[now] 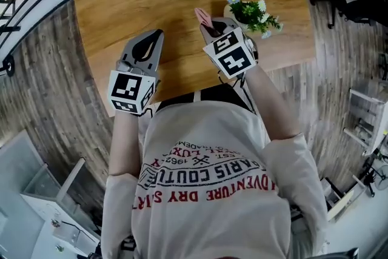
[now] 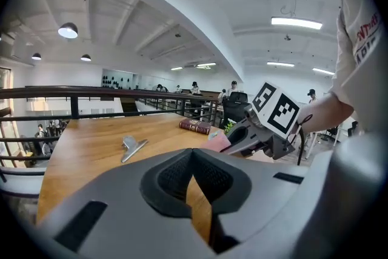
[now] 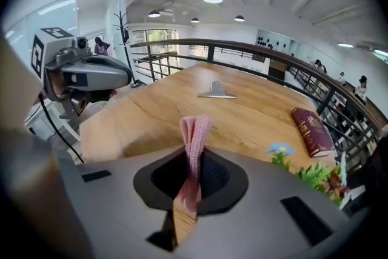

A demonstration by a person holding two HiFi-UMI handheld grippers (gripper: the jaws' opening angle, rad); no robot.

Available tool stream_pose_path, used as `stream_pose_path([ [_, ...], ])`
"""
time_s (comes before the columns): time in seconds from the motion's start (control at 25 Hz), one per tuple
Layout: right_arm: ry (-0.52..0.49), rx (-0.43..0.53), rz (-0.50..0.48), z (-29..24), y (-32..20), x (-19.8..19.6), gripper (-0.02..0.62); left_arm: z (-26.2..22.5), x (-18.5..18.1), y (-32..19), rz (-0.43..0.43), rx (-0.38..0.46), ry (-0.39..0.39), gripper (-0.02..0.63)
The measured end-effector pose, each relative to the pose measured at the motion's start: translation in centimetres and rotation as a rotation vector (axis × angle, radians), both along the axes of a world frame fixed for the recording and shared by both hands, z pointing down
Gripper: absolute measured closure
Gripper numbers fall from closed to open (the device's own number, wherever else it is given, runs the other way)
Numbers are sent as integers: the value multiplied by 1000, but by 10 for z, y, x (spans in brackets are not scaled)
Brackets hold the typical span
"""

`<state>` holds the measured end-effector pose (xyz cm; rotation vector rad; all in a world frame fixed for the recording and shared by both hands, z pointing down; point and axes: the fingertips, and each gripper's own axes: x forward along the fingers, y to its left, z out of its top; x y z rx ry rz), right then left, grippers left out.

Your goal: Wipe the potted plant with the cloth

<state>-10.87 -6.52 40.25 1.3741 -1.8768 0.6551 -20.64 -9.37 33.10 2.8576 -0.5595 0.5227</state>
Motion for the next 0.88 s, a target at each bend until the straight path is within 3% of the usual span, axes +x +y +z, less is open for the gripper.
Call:
stream_pose_path([
  [0.12,7,-1,86,25,2,7,552,17,-3,1,9,-33,-16,592],
  [0.4,12,27,385,66,-8,55,552,46,6,1,42,-80,-51,592],
  [0.64,-106,45,666,84,-19,81,552,56,15,-1,77,-85,-72,592],
  [0.88,-151,72,789,89,-20,87,552,60,22,0,108,-89,-76,592],
])
